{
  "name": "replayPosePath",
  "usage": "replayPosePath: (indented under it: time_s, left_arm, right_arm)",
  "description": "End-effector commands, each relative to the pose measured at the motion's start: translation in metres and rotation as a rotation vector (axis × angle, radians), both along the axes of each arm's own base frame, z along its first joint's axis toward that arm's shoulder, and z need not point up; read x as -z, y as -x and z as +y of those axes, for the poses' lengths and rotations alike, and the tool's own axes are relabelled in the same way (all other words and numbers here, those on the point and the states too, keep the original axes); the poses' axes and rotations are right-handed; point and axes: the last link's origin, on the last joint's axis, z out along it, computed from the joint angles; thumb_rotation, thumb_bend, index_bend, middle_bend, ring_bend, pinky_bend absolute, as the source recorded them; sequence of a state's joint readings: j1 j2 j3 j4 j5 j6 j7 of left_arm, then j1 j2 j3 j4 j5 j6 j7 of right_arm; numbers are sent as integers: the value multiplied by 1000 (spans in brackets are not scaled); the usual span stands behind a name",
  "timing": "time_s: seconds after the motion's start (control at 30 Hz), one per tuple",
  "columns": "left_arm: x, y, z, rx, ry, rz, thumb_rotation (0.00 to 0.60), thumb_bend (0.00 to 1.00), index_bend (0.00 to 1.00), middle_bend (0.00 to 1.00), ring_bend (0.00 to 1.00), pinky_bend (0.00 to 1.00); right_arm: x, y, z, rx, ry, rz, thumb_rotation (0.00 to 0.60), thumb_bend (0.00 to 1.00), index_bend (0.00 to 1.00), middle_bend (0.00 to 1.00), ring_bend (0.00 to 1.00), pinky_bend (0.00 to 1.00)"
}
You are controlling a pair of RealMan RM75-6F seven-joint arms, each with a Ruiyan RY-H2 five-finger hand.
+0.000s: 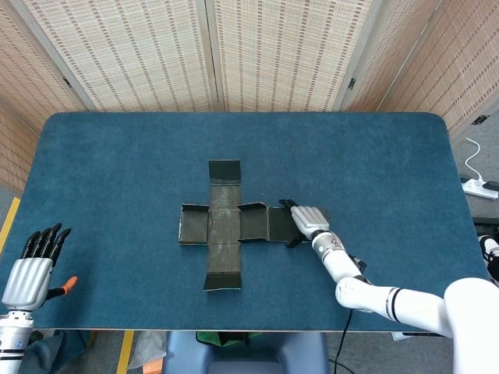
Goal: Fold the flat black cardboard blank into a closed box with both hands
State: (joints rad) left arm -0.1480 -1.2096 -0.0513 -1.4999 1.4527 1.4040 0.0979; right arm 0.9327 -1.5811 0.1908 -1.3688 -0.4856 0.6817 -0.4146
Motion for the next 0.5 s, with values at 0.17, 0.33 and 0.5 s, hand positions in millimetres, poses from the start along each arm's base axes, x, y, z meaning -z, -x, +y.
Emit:
replayPosePath:
  time_s: [0.17,0.33,0.5]
  left_arm:
    - [2,0,1,-2,8,-1,600,199,0,0,0,26]
    - [2,1,2,-2,9,-3,600,199,0,0,0,26]
    - [2,3,2,-7,12,-4,600,199,0,0,0,26]
  right_arm:
    - [10,-4,0,-31,17,52,600,108,0,64,712,1000]
    - [17,-9,0,-53,33,84,600,113,0,64,712,1000]
    - [22,-12,-2,-44,35,95,600,134,79,74,712,1000]
